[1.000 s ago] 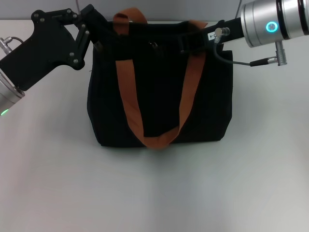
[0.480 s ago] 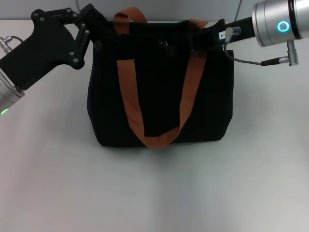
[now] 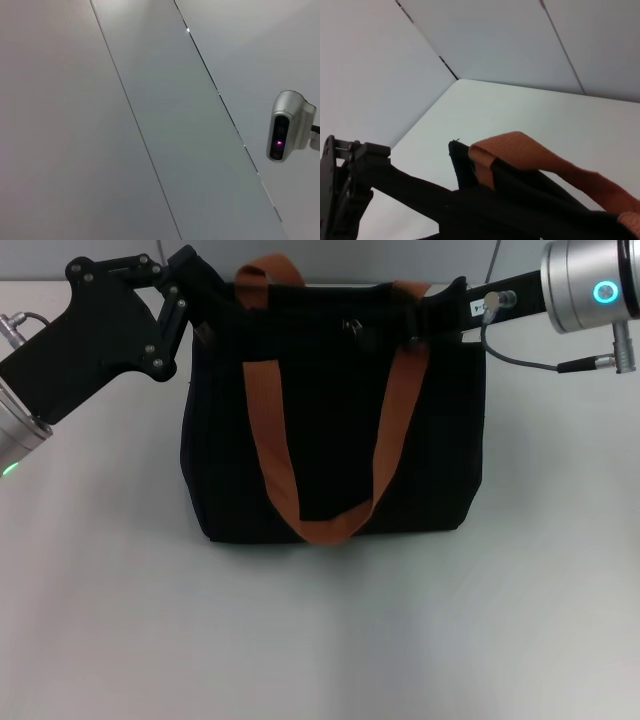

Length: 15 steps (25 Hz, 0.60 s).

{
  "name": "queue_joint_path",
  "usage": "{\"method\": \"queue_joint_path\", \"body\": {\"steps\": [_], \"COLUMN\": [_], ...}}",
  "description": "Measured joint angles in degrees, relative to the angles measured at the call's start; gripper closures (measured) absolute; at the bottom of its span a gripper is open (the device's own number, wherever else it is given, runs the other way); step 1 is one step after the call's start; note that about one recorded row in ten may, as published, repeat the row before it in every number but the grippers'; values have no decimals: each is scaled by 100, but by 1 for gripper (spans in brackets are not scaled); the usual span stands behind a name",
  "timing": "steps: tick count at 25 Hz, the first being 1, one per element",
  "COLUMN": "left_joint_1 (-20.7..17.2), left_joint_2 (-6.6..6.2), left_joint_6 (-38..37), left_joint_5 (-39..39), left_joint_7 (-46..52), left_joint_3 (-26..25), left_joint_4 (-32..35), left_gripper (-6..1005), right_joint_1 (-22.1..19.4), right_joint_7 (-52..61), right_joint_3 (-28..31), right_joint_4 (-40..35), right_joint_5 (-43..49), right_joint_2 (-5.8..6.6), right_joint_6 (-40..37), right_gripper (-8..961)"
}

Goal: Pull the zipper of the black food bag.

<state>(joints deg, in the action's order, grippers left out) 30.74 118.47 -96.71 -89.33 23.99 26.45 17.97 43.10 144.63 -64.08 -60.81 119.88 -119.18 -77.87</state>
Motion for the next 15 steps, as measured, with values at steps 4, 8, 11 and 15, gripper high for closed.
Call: {"method": "queue_joint_path", "body": {"steps": [4, 8, 11, 15], "left_joint_1": [2, 2, 2, -2], "left_joint_2": [0, 0, 1, 0], "left_joint_6": [4, 4, 5, 17], "left_joint_5": [0, 0, -1, -3], "left_joint_7": [0, 0, 0, 0], "left_joint_3": [1, 1, 1, 1], "left_joint_4": [0, 2, 2, 8], "left_gripper": [930, 929, 929, 929], "right_joint_1": [-19, -57, -83, -122], "right_joint_7": [86, 142, 193, 216], "right_joint_3": [2, 4, 44, 72], "right_joint_4": [-156, -253, -340, -437], "right_joint_5": [126, 187, 262, 295], "right_joint_2": [5, 5, 0, 0], "right_joint_6": [-30, -55, -107, -156], "right_gripper": [951, 951, 951, 951]}}
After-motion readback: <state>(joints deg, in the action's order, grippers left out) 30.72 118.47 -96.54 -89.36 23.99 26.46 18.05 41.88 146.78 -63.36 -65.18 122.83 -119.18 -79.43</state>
